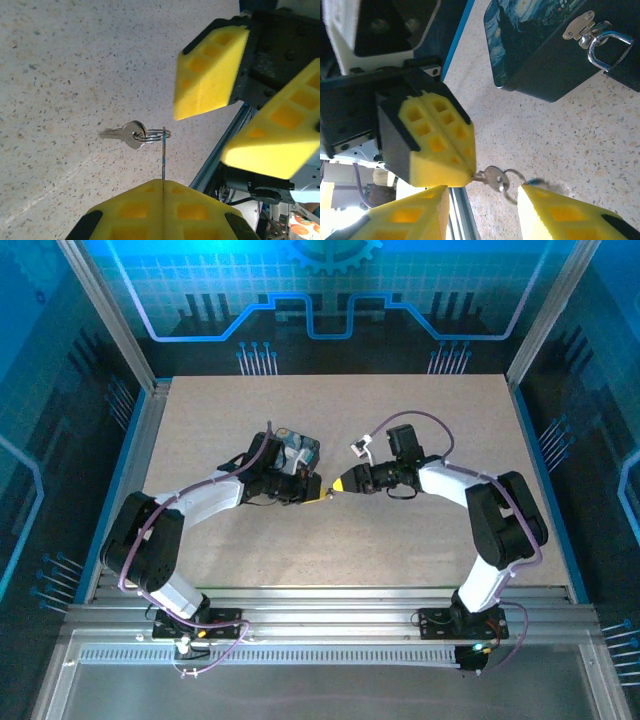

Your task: Unlock the padlock with the key

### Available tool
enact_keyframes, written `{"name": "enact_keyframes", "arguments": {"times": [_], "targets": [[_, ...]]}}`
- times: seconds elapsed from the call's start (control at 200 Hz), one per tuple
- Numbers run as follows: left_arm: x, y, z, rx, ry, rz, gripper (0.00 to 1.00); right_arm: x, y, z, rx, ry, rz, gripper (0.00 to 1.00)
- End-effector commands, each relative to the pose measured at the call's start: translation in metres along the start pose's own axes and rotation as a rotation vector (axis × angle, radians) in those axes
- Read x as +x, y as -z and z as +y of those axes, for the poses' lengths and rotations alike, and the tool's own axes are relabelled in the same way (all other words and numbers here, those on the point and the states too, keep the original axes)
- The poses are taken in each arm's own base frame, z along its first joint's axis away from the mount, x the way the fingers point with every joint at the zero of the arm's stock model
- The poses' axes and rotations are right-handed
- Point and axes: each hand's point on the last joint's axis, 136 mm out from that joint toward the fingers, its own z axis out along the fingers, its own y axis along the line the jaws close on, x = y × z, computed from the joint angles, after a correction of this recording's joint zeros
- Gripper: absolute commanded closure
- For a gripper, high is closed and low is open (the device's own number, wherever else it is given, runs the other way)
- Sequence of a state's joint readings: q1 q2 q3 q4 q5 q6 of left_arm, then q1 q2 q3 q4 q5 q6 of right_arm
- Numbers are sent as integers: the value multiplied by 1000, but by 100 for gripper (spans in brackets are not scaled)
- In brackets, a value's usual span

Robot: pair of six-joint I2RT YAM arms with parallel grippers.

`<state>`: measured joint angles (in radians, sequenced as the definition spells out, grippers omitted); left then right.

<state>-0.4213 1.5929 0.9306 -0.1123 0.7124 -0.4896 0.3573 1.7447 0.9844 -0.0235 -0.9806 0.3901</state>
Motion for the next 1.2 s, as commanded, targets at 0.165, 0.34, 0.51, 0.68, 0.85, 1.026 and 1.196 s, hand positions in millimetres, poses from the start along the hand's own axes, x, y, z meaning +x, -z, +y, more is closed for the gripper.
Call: {"name": "enact_keyframes", "arguments": {"times": [0.165, 0.34, 0.51, 0.68, 0.85, 1.026, 1.196], "targets": [[-1, 5, -16, 63, -45, 25, 100, -3, -16, 3, -42, 26, 35, 62], [-1, 7, -15, 59, -48, 19, 100, -1, -19, 10, -73, 36, 49, 77], [-3, 12, -5, 58, -25, -2, 100, 5, -19, 14, -105, 33, 69, 97], [-6, 21, 7, 59, 12, -36, 100, 10, -17, 15, -111, 19, 77, 100], [-9, 25, 9, 54, 21, -53, 97, 8, -16, 14, -83, 8, 46, 100], [-11, 29, 1, 80, 15, -66, 87, 3, -14, 14, -60, -3, 13, 100], [-6, 32, -1, 75, 9, -59, 67, -2, -11, 9, -34, -24, -7, 100]]}}
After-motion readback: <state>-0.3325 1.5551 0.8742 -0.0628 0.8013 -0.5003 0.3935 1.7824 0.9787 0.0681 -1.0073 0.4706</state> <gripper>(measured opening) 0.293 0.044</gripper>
